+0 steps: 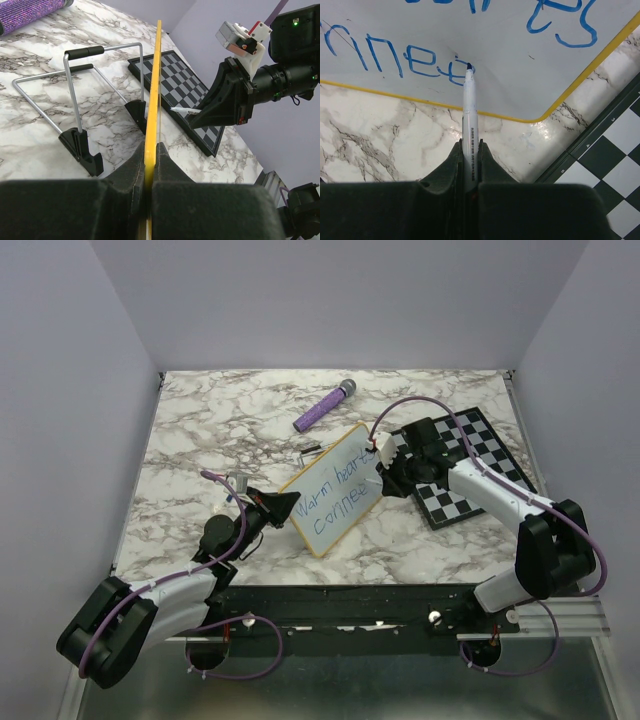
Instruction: Write a sentence on the whiteboard
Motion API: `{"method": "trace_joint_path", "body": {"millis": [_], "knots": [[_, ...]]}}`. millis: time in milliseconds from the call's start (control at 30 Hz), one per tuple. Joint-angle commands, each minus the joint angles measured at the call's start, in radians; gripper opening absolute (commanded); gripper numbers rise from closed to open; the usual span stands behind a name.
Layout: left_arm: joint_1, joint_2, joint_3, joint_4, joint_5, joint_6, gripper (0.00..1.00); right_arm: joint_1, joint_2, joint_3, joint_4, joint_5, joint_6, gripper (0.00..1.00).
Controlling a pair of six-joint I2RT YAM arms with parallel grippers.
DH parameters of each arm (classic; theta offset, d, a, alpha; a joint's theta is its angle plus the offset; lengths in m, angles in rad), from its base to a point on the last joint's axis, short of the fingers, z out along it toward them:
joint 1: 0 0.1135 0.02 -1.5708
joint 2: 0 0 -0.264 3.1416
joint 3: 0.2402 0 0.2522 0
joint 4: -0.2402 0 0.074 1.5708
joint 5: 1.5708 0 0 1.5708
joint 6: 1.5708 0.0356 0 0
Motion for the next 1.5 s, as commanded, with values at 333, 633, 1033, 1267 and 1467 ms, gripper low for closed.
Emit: {"method": "trace_joint_path", "body": {"millis": [333,633,1033,1267,1467], "knots": [[-0.007,0.010,-0.013,0.019,0.041,0.015,0.00,-0.004,-0.007,-0.022,0.029,-0.052,-0.023,0.01],[-0.007,0.009,-0.019,0.025,0.041,0.014,0.00,-0.004,-0.013,-0.025,0.040,-0.018,-0.017,0.01],[-0.005,0.005,-0.025,0.027,0.041,0.014,0.00,-0.021,-0.016,-0.028,0.055,-0.006,0.003,0.01],[-0.007,0.010,-0.024,0.035,0.045,0.011,0.00,-0.025,-0.001,-0.025,0.057,0.003,0.005,0.01],[-0.007,0.015,-0.024,0.038,0.045,0.011,0.00,-0.024,0.030,-0.013,0.034,-0.029,-0.006,0.01]]}}
